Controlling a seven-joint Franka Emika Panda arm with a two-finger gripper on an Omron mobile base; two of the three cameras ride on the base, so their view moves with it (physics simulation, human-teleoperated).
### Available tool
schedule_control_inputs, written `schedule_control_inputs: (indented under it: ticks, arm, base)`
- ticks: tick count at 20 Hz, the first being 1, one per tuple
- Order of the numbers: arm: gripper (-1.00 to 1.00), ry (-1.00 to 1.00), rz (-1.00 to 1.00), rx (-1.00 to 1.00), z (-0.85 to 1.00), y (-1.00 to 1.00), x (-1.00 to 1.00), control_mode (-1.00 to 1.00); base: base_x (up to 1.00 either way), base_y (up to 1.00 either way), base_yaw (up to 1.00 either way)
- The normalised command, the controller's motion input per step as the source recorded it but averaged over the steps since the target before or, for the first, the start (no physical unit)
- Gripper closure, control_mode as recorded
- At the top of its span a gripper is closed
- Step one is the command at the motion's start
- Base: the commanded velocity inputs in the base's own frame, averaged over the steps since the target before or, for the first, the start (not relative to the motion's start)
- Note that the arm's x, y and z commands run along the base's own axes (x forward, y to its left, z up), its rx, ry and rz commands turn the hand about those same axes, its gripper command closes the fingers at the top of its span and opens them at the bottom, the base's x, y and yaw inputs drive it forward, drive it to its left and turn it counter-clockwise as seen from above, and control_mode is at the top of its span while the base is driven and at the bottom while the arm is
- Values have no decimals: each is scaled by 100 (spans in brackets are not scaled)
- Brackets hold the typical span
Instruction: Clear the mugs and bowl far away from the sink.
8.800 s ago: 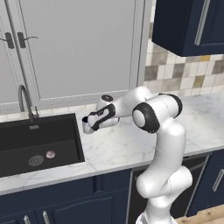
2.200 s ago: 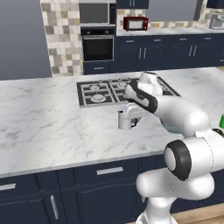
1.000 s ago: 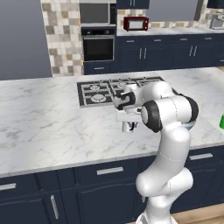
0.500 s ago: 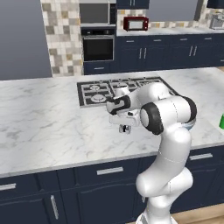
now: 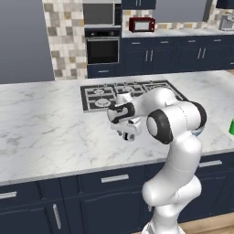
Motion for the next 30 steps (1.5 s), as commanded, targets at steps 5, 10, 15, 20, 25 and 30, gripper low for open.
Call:
schedule_control_inputs:
  ticks: [5,10,15,20,25,30]
  arm:
    - [-100,-10,-14,0,34,1,-41,-100]
    - [-100,-2,-17,0,81,0,-31,-100]
    - [-100,-12,-4,0,97,0,-54,-100]
    - [-100,-23,11,0,98,-21,-75,-100]
    - [-100,-43,40,0,83,-48,-99,-100]
    - [-100,-42,41,-1,78,-36,-95,-100]
  base:
    - [0,0,0]
    - [0,0,0]
    - [0,0,0]
    - [0,0,0]
    - [0,0,0]
    - [0,0,0]
